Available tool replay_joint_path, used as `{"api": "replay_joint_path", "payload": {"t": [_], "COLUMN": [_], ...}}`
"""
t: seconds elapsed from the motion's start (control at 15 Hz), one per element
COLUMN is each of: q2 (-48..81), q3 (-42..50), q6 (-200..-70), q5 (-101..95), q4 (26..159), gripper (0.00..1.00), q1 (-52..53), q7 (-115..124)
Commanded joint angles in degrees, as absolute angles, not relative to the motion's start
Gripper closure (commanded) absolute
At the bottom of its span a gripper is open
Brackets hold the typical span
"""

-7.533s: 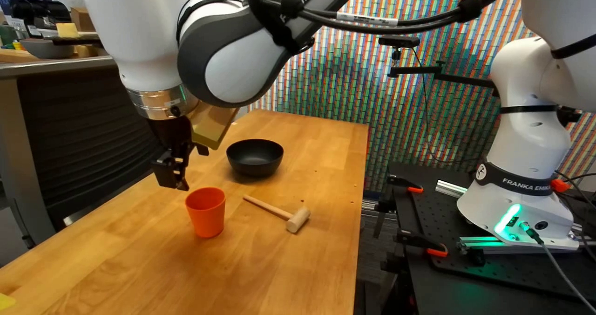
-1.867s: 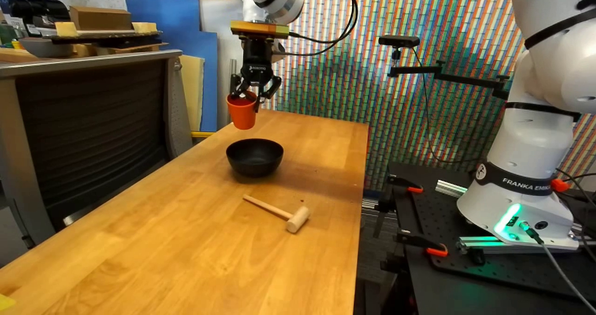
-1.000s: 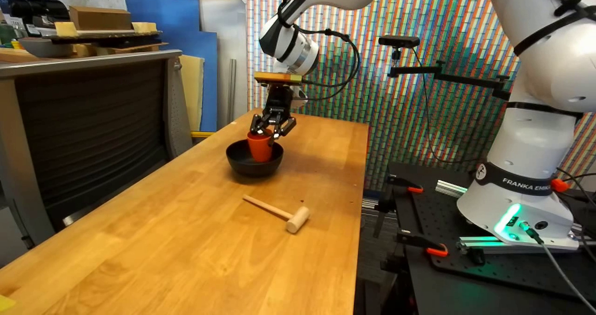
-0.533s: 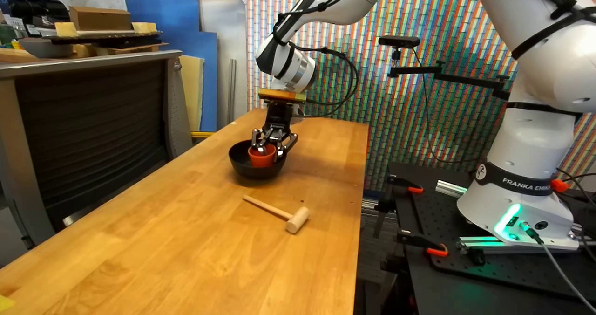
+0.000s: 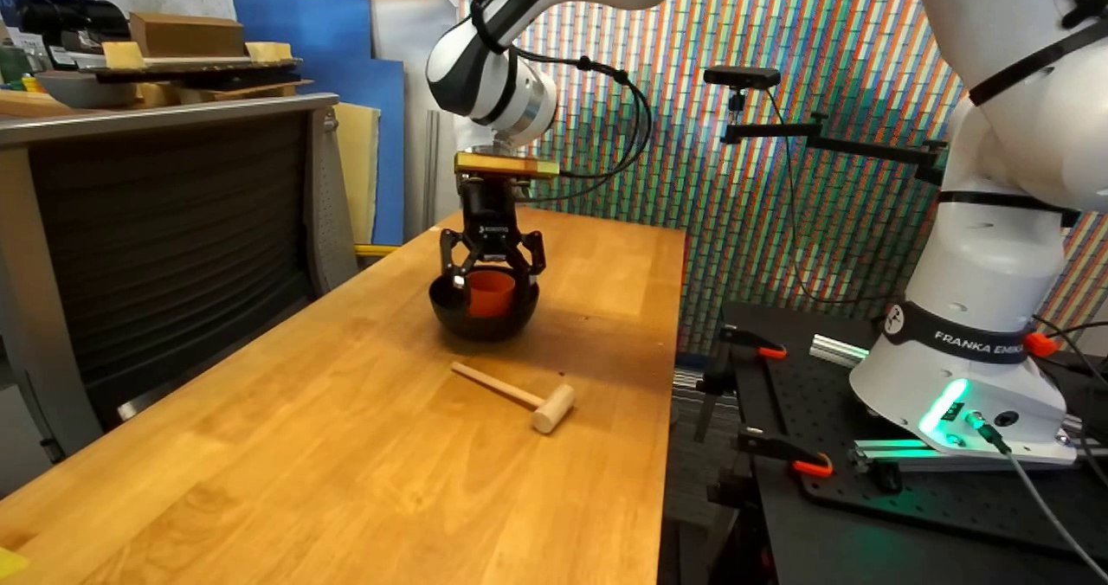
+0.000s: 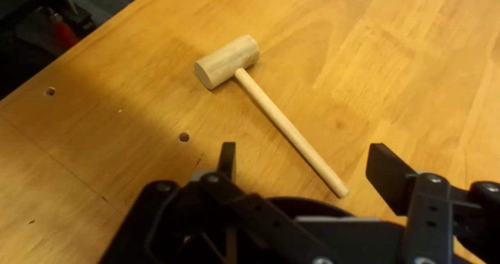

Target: Put the orange cup in the bowl

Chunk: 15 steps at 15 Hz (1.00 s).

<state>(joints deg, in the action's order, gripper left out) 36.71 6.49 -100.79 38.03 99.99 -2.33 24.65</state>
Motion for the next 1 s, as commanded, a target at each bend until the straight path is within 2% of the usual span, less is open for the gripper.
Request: {"api": "replay_joint_path", "payload": {"t": [0.0, 0.47, 0.93], "q2": [32.0, 21.5, 12.4], "q3": [5.8, 0.6, -6.9], "q6": [-101.5, -96.9, -92.3], "q5": [29.4, 13.8, 6.0], "q4": [101.5, 105.7, 103.3], "gripper": [0.0, 0.0, 0.0], "q1": [1.4, 8.6, 13.8], "q7": [24.9, 24.6, 19.4]}}
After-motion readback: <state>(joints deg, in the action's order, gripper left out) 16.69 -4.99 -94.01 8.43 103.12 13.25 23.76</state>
